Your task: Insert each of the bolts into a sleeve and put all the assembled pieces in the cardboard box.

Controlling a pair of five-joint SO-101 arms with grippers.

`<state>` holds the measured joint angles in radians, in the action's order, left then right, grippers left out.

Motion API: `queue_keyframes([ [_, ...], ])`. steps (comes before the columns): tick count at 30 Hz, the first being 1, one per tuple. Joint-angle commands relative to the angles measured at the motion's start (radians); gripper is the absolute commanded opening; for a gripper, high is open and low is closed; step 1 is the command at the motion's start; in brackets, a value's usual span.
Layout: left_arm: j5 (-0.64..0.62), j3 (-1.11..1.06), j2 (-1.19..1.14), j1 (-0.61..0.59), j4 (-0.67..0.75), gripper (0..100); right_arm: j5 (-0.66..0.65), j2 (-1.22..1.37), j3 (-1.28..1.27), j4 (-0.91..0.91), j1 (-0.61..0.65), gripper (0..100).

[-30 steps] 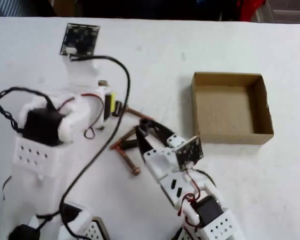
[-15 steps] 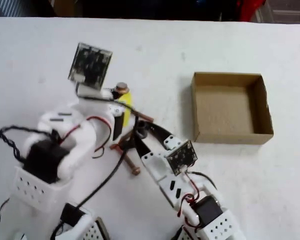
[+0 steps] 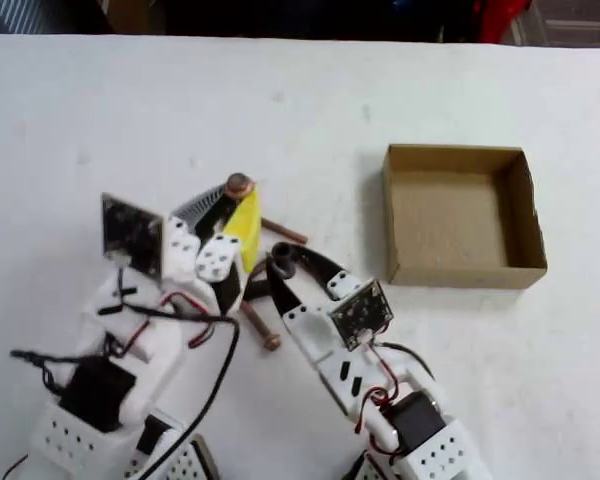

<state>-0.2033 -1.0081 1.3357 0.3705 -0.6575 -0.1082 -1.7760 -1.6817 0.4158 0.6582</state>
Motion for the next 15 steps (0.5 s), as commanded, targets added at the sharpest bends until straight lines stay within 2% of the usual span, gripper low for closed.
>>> queue_keyframes([
  [1,-0.014,0.008,0.056,0.036,0.037,2,-0.012,-0.018,-0.009,0.002,0.007,1.7],
  [6,-0.014,0.008,0.061,0.159,0.012,2,-0.012,-0.018,-0.009,0.002,0.008,1.7],
  [15,-0.014,0.006,0.059,0.156,-0.006,2,-0.086,-0.022,-0.009,-0.004,0.007,1.7],
])
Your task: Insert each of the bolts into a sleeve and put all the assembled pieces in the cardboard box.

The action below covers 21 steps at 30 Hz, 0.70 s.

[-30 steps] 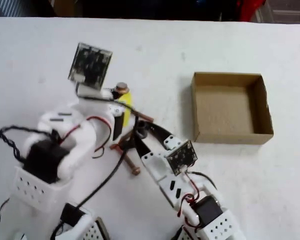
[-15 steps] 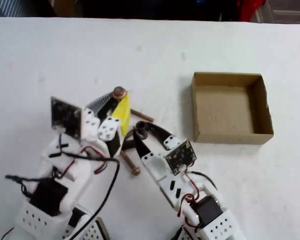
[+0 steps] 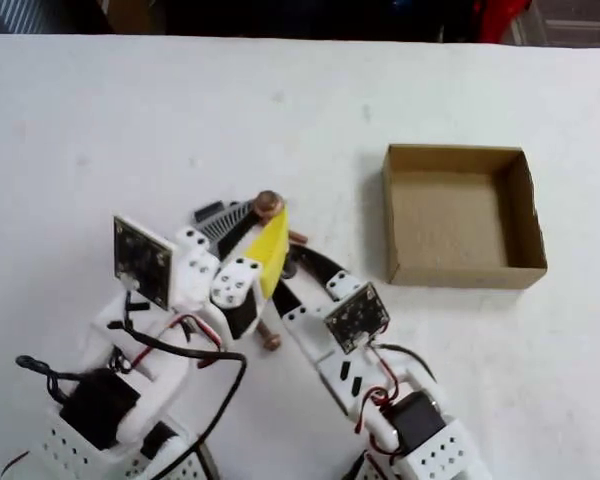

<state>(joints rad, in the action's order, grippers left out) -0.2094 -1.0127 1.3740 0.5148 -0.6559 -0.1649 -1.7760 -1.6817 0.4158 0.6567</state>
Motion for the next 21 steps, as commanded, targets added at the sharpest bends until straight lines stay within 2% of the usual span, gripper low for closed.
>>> queue_keyframes([
  [1,-0.008,0.011,0.021,0.012,-0.006,2,-0.029,-0.022,-0.009,-0.004,0.008,1.7],
  [9,-0.009,0.005,0.018,-0.054,-0.003,2,-0.031,-0.024,-0.009,-0.025,0.008,1.7],
  [15,-0.009,-0.032,0.022,-0.051,0.006,2,-0.031,-0.024,-0.009,-0.027,0.008,1.7],
  [21,-0.009,-0.087,0.022,-0.051,0.077,2,-0.031,-0.024,-0.009,-0.027,0.01,1.7],
])
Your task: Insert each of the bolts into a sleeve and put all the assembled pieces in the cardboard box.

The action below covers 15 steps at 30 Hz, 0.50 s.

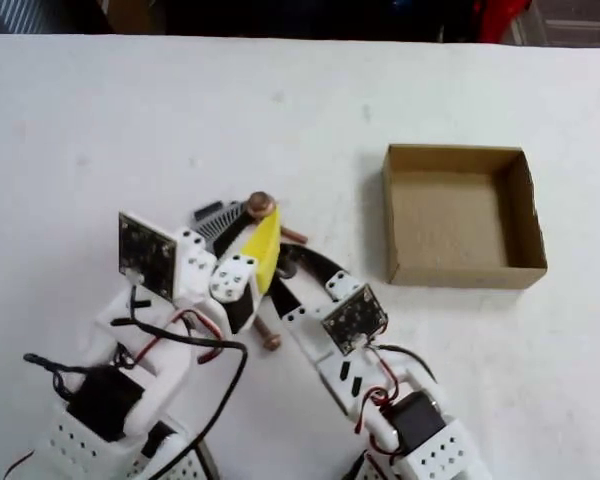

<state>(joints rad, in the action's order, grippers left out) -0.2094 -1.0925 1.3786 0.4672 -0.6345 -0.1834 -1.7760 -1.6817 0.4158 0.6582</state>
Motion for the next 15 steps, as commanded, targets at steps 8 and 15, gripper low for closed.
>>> queue_keyframes([
  [8,-0.009,-0.086,0.018,-0.002,0.143,2,-0.012,-0.024,-0.009,-0.027,0.008,1.7],
  [15,-0.009,-0.086,0.018,0.074,0.129,2,-0.012,-0.024,-0.009,-0.025,0.007,1.7],
])
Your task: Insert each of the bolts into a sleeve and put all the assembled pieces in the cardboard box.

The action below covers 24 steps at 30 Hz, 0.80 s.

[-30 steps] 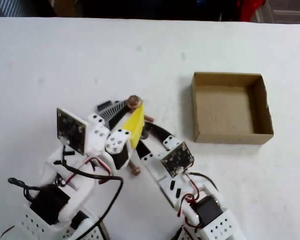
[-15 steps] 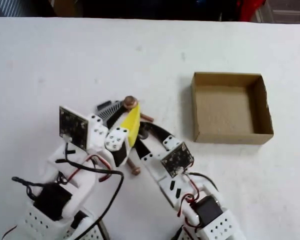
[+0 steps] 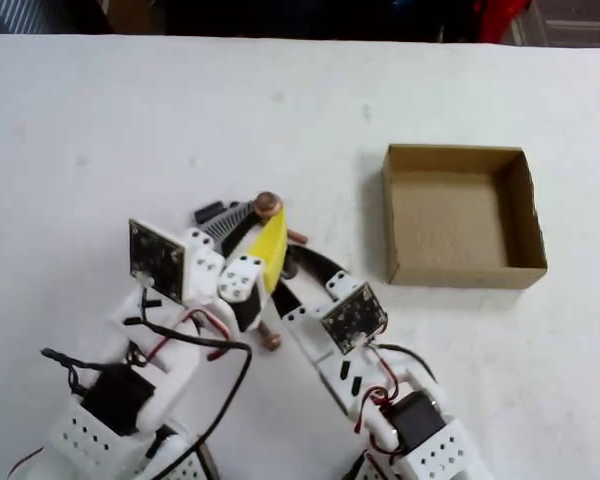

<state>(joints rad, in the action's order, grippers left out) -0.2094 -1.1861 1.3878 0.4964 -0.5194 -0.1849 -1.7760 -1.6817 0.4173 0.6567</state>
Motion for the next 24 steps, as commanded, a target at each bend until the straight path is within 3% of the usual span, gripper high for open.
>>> queue_keyframes([
  [1,-0.009,0.009,0.008,0.054,0.002,2,-0.011,-0.024,-0.009,-0.027,0.008,1.7],
  [10,-0.009,-0.005,0.008,0.053,-0.089,2,-0.011,-0.024,-0.009,-0.027,0.005,1.7],
  [24,0.0,-0.123,0.008,0.051,-0.046,2,-0.011,-0.024,-0.009,-0.022,0.004,1.7],
])
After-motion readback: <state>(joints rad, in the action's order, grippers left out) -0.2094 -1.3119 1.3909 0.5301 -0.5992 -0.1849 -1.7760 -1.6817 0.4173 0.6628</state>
